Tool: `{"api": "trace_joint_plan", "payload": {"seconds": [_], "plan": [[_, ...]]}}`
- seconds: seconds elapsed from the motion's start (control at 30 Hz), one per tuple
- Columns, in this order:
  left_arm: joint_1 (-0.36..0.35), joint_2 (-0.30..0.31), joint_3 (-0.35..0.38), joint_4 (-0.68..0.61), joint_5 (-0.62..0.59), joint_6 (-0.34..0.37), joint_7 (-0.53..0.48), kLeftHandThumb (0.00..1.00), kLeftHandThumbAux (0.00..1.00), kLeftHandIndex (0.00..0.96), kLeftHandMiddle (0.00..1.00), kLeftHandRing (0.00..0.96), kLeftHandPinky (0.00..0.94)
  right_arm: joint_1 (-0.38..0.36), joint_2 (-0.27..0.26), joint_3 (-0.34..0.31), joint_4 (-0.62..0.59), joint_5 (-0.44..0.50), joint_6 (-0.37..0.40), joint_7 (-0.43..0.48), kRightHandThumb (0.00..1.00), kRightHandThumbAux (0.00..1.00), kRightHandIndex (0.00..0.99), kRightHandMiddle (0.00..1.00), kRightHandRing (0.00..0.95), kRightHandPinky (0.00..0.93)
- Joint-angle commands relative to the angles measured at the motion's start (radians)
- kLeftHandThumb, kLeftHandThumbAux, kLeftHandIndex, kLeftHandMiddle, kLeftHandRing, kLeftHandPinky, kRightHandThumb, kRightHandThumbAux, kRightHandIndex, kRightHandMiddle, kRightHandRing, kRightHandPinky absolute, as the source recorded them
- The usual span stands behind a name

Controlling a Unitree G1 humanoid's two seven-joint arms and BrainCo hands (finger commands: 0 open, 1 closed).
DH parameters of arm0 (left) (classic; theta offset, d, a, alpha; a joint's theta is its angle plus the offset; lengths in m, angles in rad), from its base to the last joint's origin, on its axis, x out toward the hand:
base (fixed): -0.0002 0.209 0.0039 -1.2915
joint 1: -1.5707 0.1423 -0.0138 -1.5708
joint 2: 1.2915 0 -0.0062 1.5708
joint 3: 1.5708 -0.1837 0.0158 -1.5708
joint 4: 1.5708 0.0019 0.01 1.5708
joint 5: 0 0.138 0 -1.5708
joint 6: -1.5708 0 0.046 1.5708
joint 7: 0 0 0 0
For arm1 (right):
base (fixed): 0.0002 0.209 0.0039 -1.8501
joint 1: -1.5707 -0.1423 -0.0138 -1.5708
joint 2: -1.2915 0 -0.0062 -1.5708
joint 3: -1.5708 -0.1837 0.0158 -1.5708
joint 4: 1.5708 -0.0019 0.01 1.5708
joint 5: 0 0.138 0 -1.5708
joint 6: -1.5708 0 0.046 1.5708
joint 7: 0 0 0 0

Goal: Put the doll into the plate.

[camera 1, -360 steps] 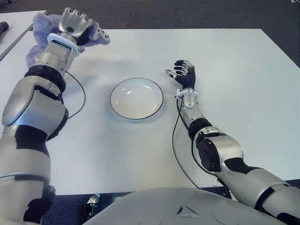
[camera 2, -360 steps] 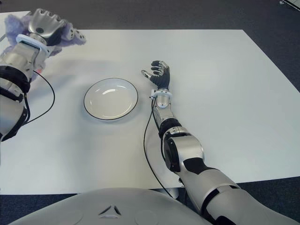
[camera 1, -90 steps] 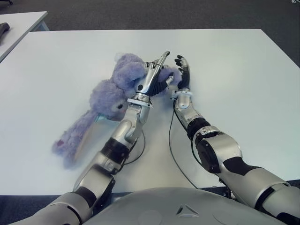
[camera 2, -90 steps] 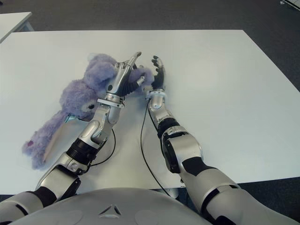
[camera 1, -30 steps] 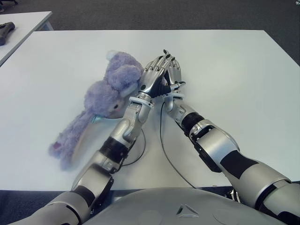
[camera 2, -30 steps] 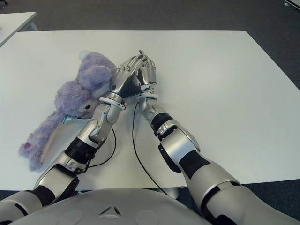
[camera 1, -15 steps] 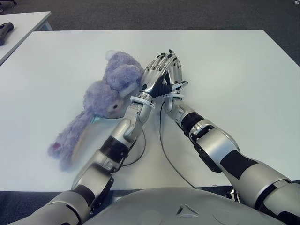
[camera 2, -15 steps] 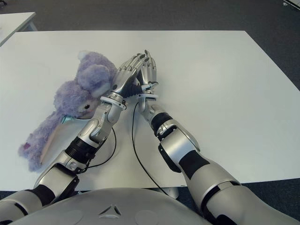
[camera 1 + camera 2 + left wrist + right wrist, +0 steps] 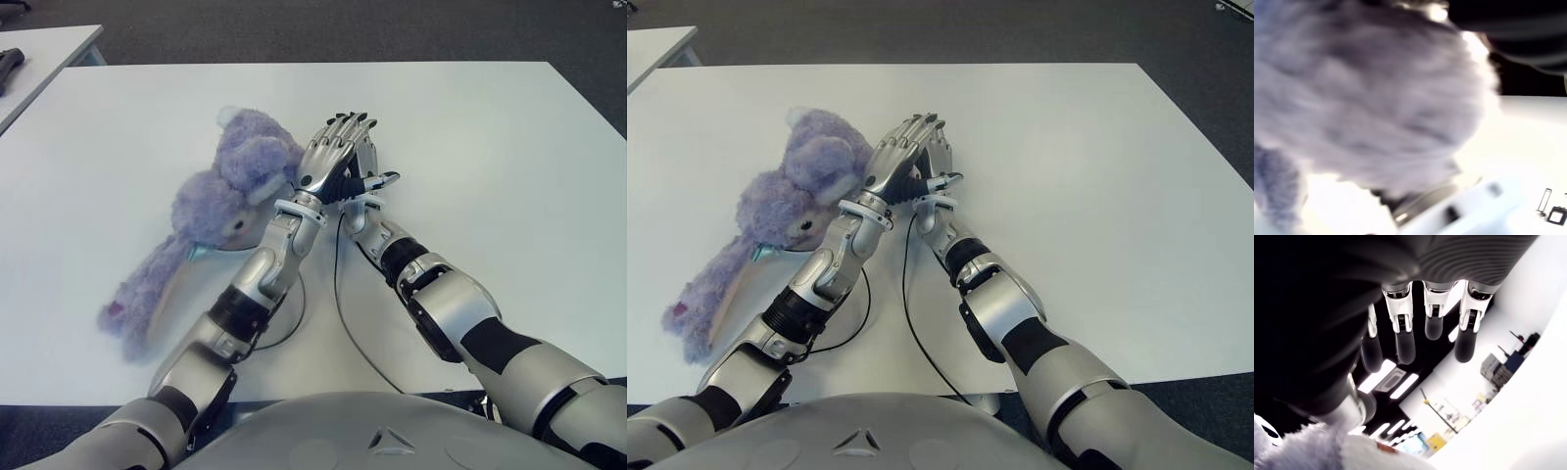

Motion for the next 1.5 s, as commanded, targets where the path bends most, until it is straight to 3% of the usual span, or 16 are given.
{"api": "trace_joint_plan", "payload": {"seconds": [0.03, 0.1, 0.17, 0.2, 0.3, 0.47, 0.67, 0.7, 0.77, 0.8, 0.9, 1.03, 1.1, 1.13, 1.17, 1.5], "plan": [[-0.025, 0.013, -0.01, -0.083, 0.008, 0.014, -0.096, 0.046, 0.141, 0.0, 0.0, 0.0, 0.0, 0.273, 0.005, -0.012, 0.137, 0.011, 0.051, 0.07, 0.672, 0.729, 0.408, 0.286, 0.307, 0.345], [-0.036, 0.018, 0.0, -0.097, -0.001, 0.006, -0.107, 0.051, 0.147, 0.0, 0.0, 0.0, 0.0, 0.218, 0.001, 0.048, 0.14, -0.05, 0.13, 0.127, 0.119, 0.546, 0.025, 0.017, 0.019, 0.021], [-0.051, 0.023, 0.012, -0.107, -0.012, 0.001, -0.119, 0.063, 0.158, 0.0, 0.0, 0.0, 0.0, 0.098, 0.026, 0.139, 0.145, -0.143, 0.304, 0.171, 0.177, 0.652, 0.06, 0.002, 0.002, 0.008], [-0.056, 0.025, 0.017, -0.111, -0.016, 0.001, -0.125, 0.068, 0.161, 0.0, 0.0, 0.0, 0.0, 0.084, 0.034, 0.151, 0.145, -0.154, 0.33, 0.168, 0.555, 0.705, 0.328, 0.347, 0.37, 0.395], [-0.083, 0.03, 0.036, -0.116, -0.033, -0.005, -0.137, 0.083, 0.171, 0.0, 0.0, 0.0, 0.0, 0.091, 0.049, 0.151, 0.14, -0.15, 0.336, 0.159, 0.692, 0.717, 0.427, 0.64, 0.64, 0.666], [-0.111, 0.028, 0.052, -0.104, -0.057, -0.021, -0.14, 0.101, 0.189, 0.0, 0.0, 0.0, 0.0, 0.247, 0.074, -0.197, 0.092, 0.215, 0.054, 0.208, 0.666, 0.732, 0.4, 0.264, 0.298, 0.323], [-0.148, 0.014, 0.067, -0.061, -0.094, -0.054, -0.114, 0.132, 0.207, 0.0, 0.0, 0.0, 0.0, 0.223, 0.085, -0.213, 0.112, 0.229, 0.06, 0.285, 0.709, 0.712, 0.433, 0.675, 0.687, 0.724], [-0.152, 0.012, 0.071, -0.056, -0.102, -0.059, -0.112, 0.14, 0.21, 0.0, 0.0, 0.0, 0.0, 0.277, 0.088, -0.247, 0.113, 0.261, 0.003, 0.283, 0.244, 0.667, 0.128, 0.282, 0.305, 0.35], [-0.157, 0.008, 0.076, -0.051, -0.115, -0.066, -0.111, 0.144, 0.21, 0.0, 0.0, 0.0, 0.0, 0.285, 0.083, -0.27, 0.099, 0.282, -0.01, 0.273, 0.092, 0.657, 0.038, 0.166, 0.192, 0.239], [-0.158, 0.007, 0.078, -0.051, -0.119, -0.068, -0.112, 0.148, 0.212, 0.0, 0.0, 0.0, 0.0, 0.25, 0.076, -0.262, 0.087, 0.274, 0.02, 0.268, 0.539, 0.707, 0.321, 0.428, 0.461, 0.486], [-0.157, 0.005, 0.086, -0.054, -0.133, -0.073, -0.118, 0.155, 0.216, 0.0, 0.0, 0.0, 0.0, 0.158, 0.07, -0.258, 0.082, 0.266, 0.112, 0.281, 0.699, 0.716, 0.423, 0.624, 0.646, 0.664], [-0.162, 0.004, 0.099, -0.06, -0.17, -0.073, -0.14, 0.17, 0.226, 0.0, 0.0, 0.0, 0.0, 0.278, 0.099, -0.274, 0.108, 0.268, -0.056, 0.259, 0.68, 0.725, 0.409, 0.329, 0.38, 0.423], [-0.166, 0.008, 0.106, -0.055, -0.176, -0.075, -0.136, 0.173, 0.229, 0.0, 0.0, 0.0, 0.0, 0.292, 0.11, -0.31, 0.102, 0.301, -0.086, 0.251, 0.172, 0.528, 0.05, 0.04, 0.047, 0.052], [-0.169, 0.01, 0.11, -0.052, -0.177, -0.077, -0.133, 0.163, 0.247, 0.0, 0.0, 0.0, 0.0, 0.254, 0.114, -0.335, 0.097, 0.327, -0.045, 0.257, 0.631, 0.695, 0.38, 0.58, 0.591, 0.592], [-0.171, 0.013, 0.117, -0.05, -0.181, -0.08, -0.128, 0.162, 0.248, 0.0, 0.0, 0.0, 0.0, 0.226, 0.116, -0.362, 0.098, 0.353, -0.004, 0.273, 0.664, 0.706, 0.404, 0.62, 0.631, 0.632], [-0.176, 0.035, 0.19, -0.066, -0.259, -0.1, -0.133, 0.129, 0.336, 0.0, 0.0, 0.0, 0.0, 0.246, 0.083, -0.478, 0.148, 0.414, 0.029, 0.368, 0.693, 0.73, 0.42, 0.5, 0.477, 0.384]]}}
